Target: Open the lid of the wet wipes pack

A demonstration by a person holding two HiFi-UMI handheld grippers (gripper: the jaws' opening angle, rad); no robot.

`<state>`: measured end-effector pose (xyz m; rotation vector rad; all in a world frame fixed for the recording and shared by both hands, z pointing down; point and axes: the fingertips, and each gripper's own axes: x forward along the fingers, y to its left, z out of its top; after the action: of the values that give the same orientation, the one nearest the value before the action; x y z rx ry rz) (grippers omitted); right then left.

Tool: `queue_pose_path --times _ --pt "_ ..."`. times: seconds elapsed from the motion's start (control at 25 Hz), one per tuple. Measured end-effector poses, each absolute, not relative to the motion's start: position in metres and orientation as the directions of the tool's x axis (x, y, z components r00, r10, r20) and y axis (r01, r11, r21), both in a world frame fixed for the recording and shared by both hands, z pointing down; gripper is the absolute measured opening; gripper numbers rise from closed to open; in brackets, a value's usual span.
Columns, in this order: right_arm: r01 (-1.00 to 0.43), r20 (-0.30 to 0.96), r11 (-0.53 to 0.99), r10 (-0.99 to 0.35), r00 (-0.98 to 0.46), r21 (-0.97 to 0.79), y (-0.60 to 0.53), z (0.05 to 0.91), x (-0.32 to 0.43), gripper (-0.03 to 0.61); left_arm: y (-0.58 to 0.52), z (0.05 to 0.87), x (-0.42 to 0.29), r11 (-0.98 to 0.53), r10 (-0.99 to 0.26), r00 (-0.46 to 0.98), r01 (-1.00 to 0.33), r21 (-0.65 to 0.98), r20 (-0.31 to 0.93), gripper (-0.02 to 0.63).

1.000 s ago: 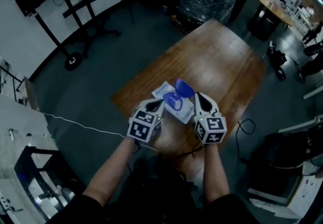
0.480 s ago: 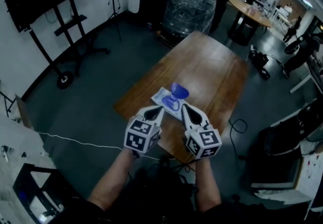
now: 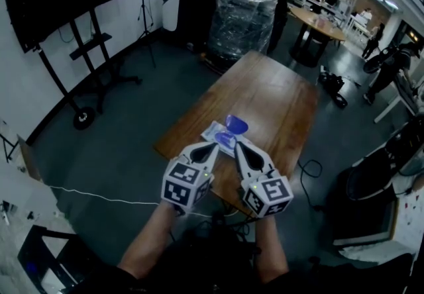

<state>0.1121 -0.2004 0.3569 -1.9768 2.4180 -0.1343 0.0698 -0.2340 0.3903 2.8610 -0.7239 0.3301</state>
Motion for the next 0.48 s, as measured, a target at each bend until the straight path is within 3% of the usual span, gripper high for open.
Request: queue_pose_path --times 0.48 --pt "-0.977 0.006 0.202 -0.979 -0.203 -0.066 -0.197 0.348 0.099 0.009 -0.227 0.374 0.061 -0.887 -0.427 0.876 -0.454 0.087 0.224 0.005"
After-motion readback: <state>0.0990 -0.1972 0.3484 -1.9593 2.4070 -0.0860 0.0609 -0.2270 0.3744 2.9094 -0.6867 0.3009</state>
